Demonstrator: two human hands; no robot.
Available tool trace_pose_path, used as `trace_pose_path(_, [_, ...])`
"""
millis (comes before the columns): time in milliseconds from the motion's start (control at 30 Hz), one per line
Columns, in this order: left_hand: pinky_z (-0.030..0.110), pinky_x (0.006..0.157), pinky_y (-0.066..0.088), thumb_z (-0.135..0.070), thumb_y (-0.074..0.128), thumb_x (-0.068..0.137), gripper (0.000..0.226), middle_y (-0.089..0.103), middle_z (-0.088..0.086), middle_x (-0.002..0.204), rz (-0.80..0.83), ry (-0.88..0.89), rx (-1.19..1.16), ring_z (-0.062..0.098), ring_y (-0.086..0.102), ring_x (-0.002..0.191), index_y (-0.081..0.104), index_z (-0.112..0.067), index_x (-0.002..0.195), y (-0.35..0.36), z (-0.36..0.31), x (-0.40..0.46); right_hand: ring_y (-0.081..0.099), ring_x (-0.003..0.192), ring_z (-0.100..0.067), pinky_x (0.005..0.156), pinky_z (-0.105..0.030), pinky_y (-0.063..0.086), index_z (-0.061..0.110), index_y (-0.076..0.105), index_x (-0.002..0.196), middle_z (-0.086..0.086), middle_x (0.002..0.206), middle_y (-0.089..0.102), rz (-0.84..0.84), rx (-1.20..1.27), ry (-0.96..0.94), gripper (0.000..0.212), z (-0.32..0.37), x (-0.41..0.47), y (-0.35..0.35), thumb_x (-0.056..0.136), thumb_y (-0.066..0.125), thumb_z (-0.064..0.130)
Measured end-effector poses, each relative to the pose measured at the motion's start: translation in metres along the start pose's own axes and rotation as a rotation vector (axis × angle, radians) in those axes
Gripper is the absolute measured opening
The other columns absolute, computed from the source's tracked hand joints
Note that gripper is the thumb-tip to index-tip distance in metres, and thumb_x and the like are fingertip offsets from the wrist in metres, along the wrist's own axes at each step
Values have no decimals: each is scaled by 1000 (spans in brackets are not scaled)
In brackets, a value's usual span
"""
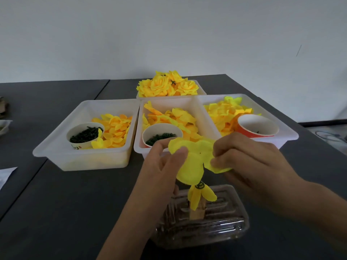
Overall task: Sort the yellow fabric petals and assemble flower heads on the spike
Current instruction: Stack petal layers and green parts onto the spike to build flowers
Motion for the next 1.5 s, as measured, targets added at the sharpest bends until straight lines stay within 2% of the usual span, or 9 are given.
trace_pose_path(133, [41, 69, 60, -32, 66, 67, 52, 75, 5, 93, 62, 14, -117, 24, 72, 84, 55, -27, 117, 6, -9, -6, 51, 75, -22, 62, -26, 38, 12, 51, 90, -4, 95, 51, -118, -62, -46, 19, 0, -7, -3, 83, 61, -3])
trace_pose_path(333, [55, 72, 56, -32, 74, 72, 46, 71, 17, 94, 25, 56, -145, 35, 65, 83, 55, -33, 114, 4, -20, -10, 47, 70, -24, 58, -35, 37, 14, 44, 77, -1, 85, 47, -387, -98, 38, 20, -6, -6, -21, 89, 60, 11])
trace_pose_path(533, [25, 66, 58, -26, 65, 76, 42, 69, 14, 98, 8, 203, -155, 21, 71, 83, 54, -27, 116, -2, -36, -9, 47, 49, -20, 40, -30, 36, 23, 48, 86, 4, 69, 55, -303, 776, 905, 13, -70, -30, 29, 90, 51, 35])
trace_pose_path(633, [26, 68, 58, -25, 67, 86, 31, 71, 10, 97, 10, 219, -97, 19, 71, 84, 56, -21, 115, -3, -35, -8, 35, 35, -16, 39, -18, 26, 13, 55, 70, -9, 56, 55, 74, 1157, 1205, 73, -62, -44, 76, 78, 25, 79])
trace_pose_path(700, [26, 67, 57, -24, 66, 85, 26, 72, 4, 93, 25, 227, -61, 16, 70, 82, 58, -19, 109, -2, -33, -9, 34, 36, -15, 39, -18, 26, 13, 55, 60, -9, 54, 52, 153, 1172, 1192, 74, -54, -45, 77, 78, 28, 79])
trace_pose_path(833, [36, 63, 60, -25, 66, 84, 19, 72, 0, 90, 30, 221, -25, 23, 67, 79, 61, -18, 100, -1, -25, -13, 34, 45, -14, 44, -24, 29, 14, 59, 65, -8, 60, 44, 109, 1117, 1091, 35, -52, -46, 69, 84, 64, 44])
trace_pose_path(1000, [21, 65, 55, -25, 60, 90, 12, 71, -1, 83, -27, 254, -14, 14, 67, 76, 64, -14, 92, -7, -23, -13, 33, 45, -15, 43, -22, 29, 13, 66, 78, -8, 60, 43, 94, 1192, 1153, 33, -51, -55, 77, 79, 59, 45])
trace_pose_path(1233, [21, 66, 55, -26, 60, 80, 15, 75, 1, 87, -79, 216, -158, 12, 70, 81, 71, -18, 86, -14, -16, -8, 32, 46, -12, 43, -21, 28, 16, 62, 73, -2, 55, 41, 214, 1275, 1045, 35, -39, -55, 77, 77, 63, 51])
trace_pose_path(1500, [21, 69, 56, -29, 57, 80, 20, 75, -2, 91, -87, 205, -136, 12, 70, 90, 76, -28, 86, -15, -12, -3, 26, 45, -12, 42, -21, 25, 17, 60, 64, -6, 56, 32, 90, 1294, 1089, 25, -50, -52, 63, 81, 62, 36])
Point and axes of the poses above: each hand's wrist, its own x-axis towards the middle knuckle, its own y-axis out of the palm, z = x × y, the point moved 10 cm from there along x, towards the middle knuckle
